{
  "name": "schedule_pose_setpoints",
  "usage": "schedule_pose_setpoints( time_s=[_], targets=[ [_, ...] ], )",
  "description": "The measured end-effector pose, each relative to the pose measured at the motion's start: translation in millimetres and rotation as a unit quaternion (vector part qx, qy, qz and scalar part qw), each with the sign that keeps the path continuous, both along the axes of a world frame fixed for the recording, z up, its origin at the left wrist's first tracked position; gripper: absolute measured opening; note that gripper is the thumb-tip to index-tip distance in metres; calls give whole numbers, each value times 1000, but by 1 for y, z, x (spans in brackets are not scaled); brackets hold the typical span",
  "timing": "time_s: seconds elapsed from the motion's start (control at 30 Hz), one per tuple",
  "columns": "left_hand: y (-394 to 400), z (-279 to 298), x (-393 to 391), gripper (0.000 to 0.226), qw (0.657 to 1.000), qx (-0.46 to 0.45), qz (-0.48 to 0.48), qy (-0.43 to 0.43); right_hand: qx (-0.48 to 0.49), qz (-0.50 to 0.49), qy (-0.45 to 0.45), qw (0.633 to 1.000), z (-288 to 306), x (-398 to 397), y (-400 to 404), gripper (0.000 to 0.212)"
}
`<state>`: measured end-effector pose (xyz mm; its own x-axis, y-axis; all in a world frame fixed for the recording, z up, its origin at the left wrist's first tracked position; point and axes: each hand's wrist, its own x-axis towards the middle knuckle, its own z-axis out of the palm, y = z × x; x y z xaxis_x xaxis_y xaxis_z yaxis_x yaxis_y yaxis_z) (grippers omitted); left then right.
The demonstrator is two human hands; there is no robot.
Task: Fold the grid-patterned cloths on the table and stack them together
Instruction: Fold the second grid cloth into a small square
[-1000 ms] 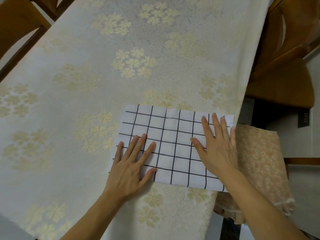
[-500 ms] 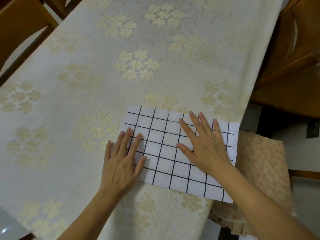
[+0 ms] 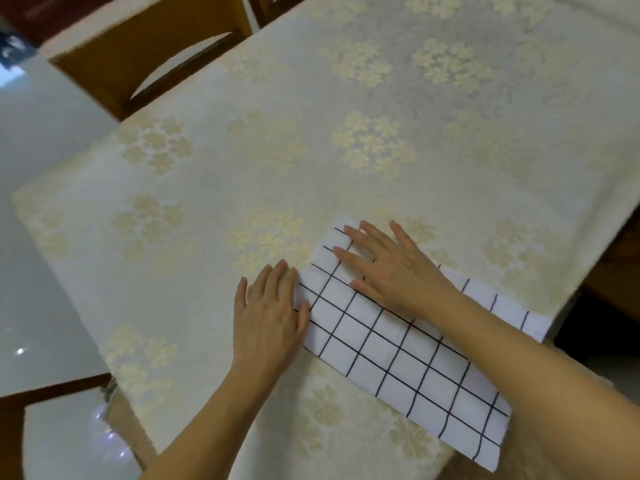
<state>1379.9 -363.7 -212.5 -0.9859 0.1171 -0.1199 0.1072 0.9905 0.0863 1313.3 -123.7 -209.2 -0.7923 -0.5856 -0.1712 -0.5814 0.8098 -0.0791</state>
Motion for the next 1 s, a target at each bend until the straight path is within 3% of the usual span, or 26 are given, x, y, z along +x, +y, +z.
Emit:
schedule_pose_setpoints(
  time_s=[0.13, 0.33, 0.67, 0.83, 1.0],
  targets=[
    [-4, -2, 2, 46, 1000, -4, 16, -8, -6, 140, -19, 990, 5, -33, -25, 48],
    [-1, -3, -1, 46, 997, 26, 60, -43, 4, 208, -38, 977, 3, -67, -59, 30],
    [3, -9, -5, 54, 992, 87, 80, -50, 94, 231, -113, 962, 14, -85, -79, 15],
    [0, -7, -12, 37, 988, 120, 85, -40, -11, 242, -55, 969, 13, -75, -75, 13],
    [-20, 0, -21, 21, 990, 124, 62, 20, -6, 258, -18, 966, 23, -81, -84, 22]
  ],
)
